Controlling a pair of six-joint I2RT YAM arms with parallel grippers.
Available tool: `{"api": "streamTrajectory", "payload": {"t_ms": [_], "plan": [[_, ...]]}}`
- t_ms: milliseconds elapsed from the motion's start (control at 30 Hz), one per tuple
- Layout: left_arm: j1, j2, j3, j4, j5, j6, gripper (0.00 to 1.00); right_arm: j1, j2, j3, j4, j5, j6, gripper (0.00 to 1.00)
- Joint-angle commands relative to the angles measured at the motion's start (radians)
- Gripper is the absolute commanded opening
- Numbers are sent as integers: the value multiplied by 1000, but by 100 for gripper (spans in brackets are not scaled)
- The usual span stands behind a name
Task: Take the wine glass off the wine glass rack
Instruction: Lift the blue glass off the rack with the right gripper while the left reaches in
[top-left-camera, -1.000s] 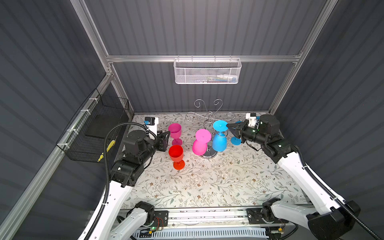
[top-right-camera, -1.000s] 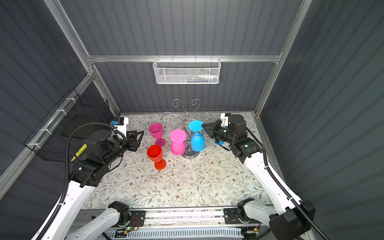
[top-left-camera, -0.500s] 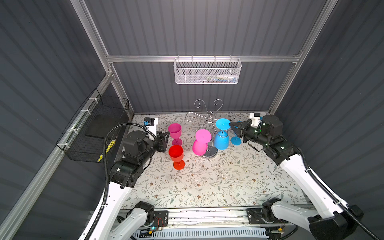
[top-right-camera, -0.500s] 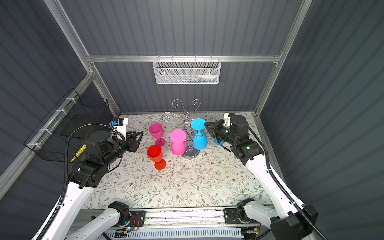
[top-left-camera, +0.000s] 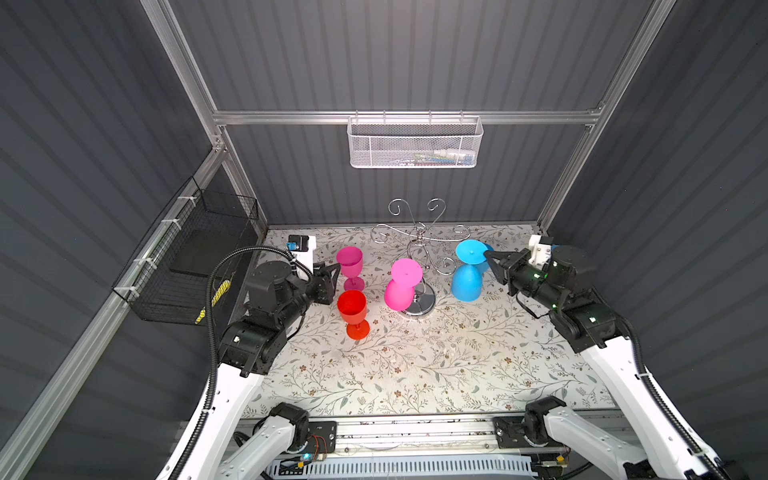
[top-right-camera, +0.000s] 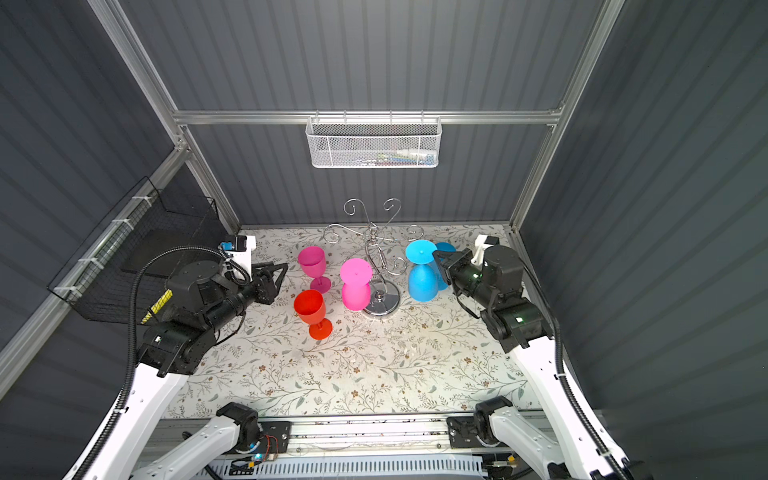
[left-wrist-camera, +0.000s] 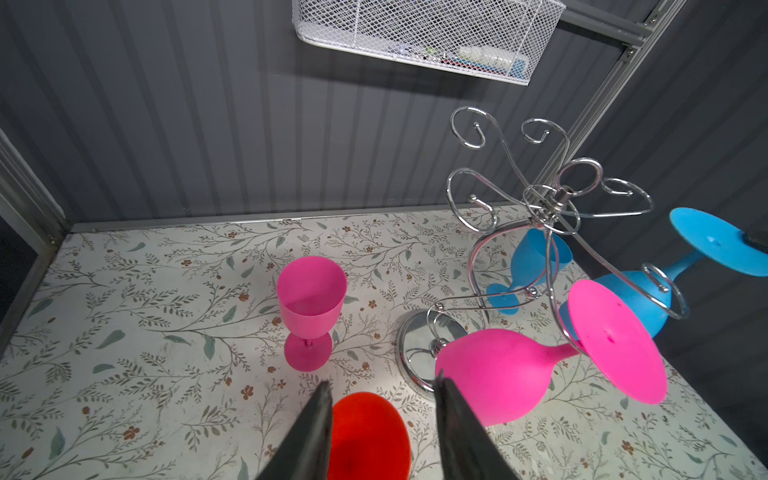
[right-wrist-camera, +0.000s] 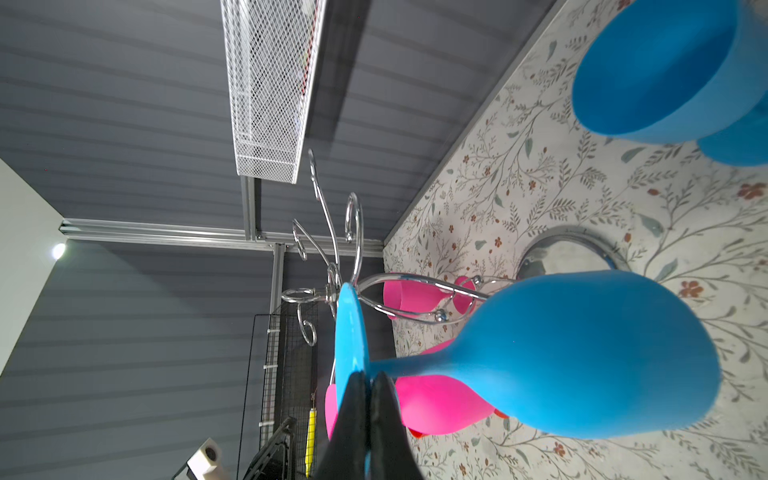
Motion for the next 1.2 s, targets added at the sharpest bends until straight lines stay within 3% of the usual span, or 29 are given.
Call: {"api": "streamTrajectory", "payload": {"t_ms": [0, 133, 300, 433, 633, 767, 1000, 1167], "plan": [[6, 26, 57, 52, 85, -101, 43, -34, -54, 25, -44, 30, -124, 0], [6, 81, 92, 173, 204, -283, 50, -55, -95, 96, -57, 44, -306, 0], [6, 163, 93, 470, 417, -539, 63, -57, -114, 159, 3, 1, -526, 0], [6, 243, 145, 487, 485, -599, 69, -56, -115, 174, 114, -158, -671, 0], [3, 387, 126, 861, 691, -911, 76, -55, -94, 158, 283, -391, -824, 0], [-37, 437, 136, 967, 728, -973, 80, -52, -72, 132, 365, -480, -894, 0], [-192, 529, 218, 943, 770, -923, 84, 4, -73, 52, 552, -618, -1059, 0], [-224, 593, 172, 1272, 779, -1118, 84, 63, -79, 31, 537, -674, -1235, 0]]}}
